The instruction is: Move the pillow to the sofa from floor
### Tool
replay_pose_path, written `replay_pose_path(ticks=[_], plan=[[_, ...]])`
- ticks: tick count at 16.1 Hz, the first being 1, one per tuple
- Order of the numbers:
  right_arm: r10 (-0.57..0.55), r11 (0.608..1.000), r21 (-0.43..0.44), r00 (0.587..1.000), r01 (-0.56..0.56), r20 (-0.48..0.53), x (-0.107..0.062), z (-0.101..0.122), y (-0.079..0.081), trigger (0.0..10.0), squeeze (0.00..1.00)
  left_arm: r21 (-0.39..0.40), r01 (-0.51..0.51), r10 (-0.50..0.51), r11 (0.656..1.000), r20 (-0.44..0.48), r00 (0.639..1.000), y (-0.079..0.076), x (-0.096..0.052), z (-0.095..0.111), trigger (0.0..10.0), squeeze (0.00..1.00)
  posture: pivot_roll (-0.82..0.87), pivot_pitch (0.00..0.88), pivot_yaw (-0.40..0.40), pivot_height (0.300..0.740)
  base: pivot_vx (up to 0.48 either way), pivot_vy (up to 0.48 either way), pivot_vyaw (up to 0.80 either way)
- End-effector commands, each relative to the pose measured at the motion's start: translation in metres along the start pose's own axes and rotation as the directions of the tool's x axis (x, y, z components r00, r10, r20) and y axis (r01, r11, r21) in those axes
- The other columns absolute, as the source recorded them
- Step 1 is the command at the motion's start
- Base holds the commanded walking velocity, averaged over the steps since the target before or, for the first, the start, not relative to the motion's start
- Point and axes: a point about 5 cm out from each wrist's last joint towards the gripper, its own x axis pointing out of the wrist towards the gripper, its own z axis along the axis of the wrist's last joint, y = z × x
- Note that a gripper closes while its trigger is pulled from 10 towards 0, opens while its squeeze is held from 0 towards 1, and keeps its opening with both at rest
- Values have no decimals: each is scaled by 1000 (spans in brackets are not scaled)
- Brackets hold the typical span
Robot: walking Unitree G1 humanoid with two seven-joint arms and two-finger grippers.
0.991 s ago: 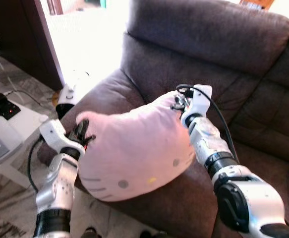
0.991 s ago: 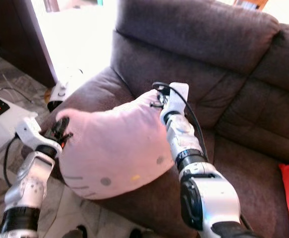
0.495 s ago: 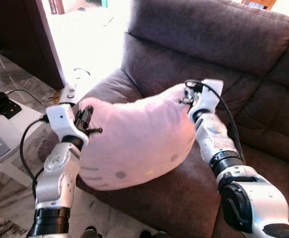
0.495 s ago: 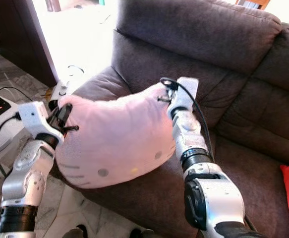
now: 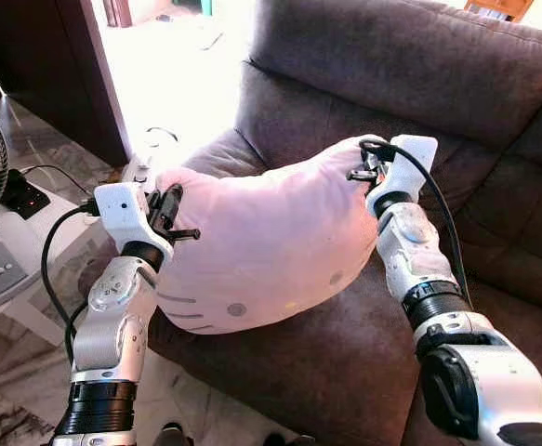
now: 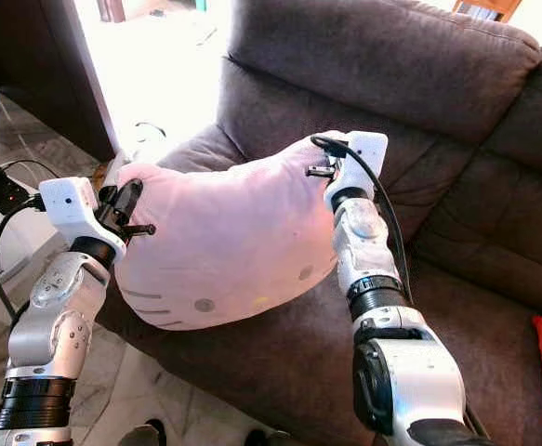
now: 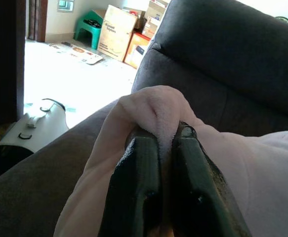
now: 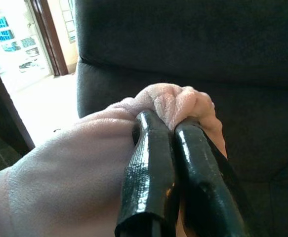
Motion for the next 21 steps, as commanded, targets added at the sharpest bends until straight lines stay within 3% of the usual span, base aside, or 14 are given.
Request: replay_pose_path(ticks=[1, 4, 17, 21], plan=[[-20, 1000, 9, 998, 19, 61, 0, 12, -3, 10000, 0, 35, 27, -30, 999, 88, 996, -7, 2, 19, 10000, 0, 174, 144, -113, 740, 0, 0, 0], [-5, 1000, 20, 999, 4, 43, 0, 9, -2, 10000, 0, 37, 22, -25, 999, 84, 996, -7, 3, 18, 10000, 0, 173, 144, -113, 740, 0, 0, -629], [25, 999, 38, 996, -28, 80, 0, 14, 9, 10000, 0, 53, 21, -25, 998, 72, 997, -6, 3, 16, 10000, 0, 178, 130, -119, 740, 0, 0, -100], [30, 998, 60, 997, -35, 71, 1, 14, 10, 10000, 0, 56, 21, -25, 998, 71, 997, -5, 3, 15, 10000, 0, 180, 127, -120, 740, 241, 0, -512]])
